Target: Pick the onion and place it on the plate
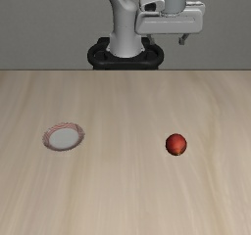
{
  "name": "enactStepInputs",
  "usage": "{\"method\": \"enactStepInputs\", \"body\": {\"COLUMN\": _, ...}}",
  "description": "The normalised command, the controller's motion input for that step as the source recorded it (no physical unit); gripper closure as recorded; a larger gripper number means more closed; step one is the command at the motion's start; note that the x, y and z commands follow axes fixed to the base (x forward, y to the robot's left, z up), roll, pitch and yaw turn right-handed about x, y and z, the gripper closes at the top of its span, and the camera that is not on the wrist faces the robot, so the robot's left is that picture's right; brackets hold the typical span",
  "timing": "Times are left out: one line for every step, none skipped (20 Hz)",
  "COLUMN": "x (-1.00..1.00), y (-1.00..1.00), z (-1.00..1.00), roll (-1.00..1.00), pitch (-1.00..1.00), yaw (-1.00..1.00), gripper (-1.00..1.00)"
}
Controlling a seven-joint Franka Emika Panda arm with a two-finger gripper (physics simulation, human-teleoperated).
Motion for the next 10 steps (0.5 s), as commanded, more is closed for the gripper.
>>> {"method": "enactStepInputs", "body": {"x": 0.00, "y": 1.00, "z": 0.00, "roll": 0.00, "pitch": 0.00, "yaw": 0.00, "gripper": -1.00}}
{"method": "enactStepInputs", "body": {"x": 0.00, "y": 1.00, "z": 0.00, "roll": 0.00, "pitch": 0.00, "yaw": 0.00, "gripper": -1.00}}
{"method": "enactStepInputs", "body": {"x": 0.00, "y": 1.00, "z": 0.00, "roll": 0.00, "pitch": 0.00, "yaw": 0.00, "gripper": -1.00}}
{"method": "enactStepInputs", "body": {"x": 1.00, "y": 0.00, "z": 0.00, "roll": 0.00, "pitch": 0.00, "yaw": 0.00, "gripper": -1.00}}
{"method": "enactStepInputs", "body": {"x": 1.00, "y": 0.00, "z": 0.00, "roll": 0.00, "pitch": 0.00, "yaw": 0.00, "gripper": -1.00}}
{"method": "enactStepInputs", "body": {"x": 1.00, "y": 0.00, "z": 0.00, "roll": 0.00, "pitch": 0.00, "yaw": 0.00, "gripper": -1.00}}
{"method": "enactStepInputs", "body": {"x": 1.00, "y": 0.00, "z": 0.00, "roll": 0.00, "pitch": 0.00, "yaw": 0.00, "gripper": -1.00}}
{"method": "enactStepInputs", "body": {"x": 1.00, "y": 0.00, "z": 0.00, "roll": 0.00, "pitch": 0.00, "yaw": 0.00, "gripper": -1.00}}
{"method": "enactStepInputs", "body": {"x": 1.00, "y": 0.00, "z": 0.00, "roll": 0.00, "pitch": 0.00, "yaw": 0.00, "gripper": -1.00}}
{"method": "enactStepInputs", "body": {"x": 1.00, "y": 0.00, "z": 0.00, "roll": 0.00, "pitch": 0.00, "yaw": 0.00, "gripper": -1.00}}
